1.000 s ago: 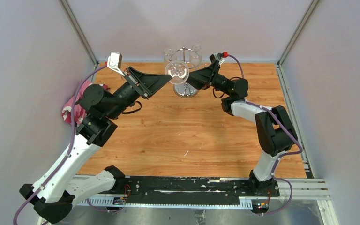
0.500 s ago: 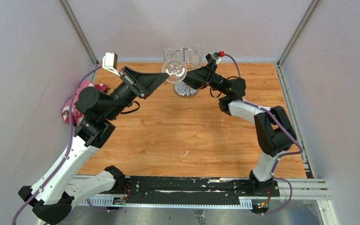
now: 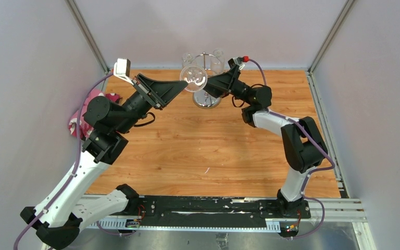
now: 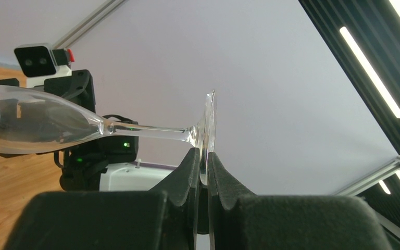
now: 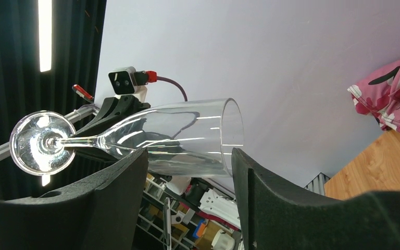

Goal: Take the wine glass off the wine glass rack

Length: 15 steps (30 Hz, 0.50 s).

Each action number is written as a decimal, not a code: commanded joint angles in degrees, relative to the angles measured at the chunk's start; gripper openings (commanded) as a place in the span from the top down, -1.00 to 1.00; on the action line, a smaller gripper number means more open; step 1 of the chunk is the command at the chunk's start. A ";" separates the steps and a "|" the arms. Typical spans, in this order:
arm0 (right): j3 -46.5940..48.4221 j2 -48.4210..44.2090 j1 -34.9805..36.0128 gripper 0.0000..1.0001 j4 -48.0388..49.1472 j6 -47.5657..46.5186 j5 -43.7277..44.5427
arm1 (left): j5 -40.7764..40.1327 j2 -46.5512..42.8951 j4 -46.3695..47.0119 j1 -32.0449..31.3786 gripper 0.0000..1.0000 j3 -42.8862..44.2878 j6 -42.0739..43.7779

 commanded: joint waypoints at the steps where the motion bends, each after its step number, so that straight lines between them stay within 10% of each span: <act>1: 3.11 0.99 1.64 -0.29 5.03 -0.70 1.17 | -0.04 -0.23 1.29 -0.44 1.00 -0.75 -0.94; 15: -1.55 -7.58 1.50 -0.23 4.95 -3.31 1.56 | -2.96 -1.41 0.31 5.88 1.00 -3.91 0.89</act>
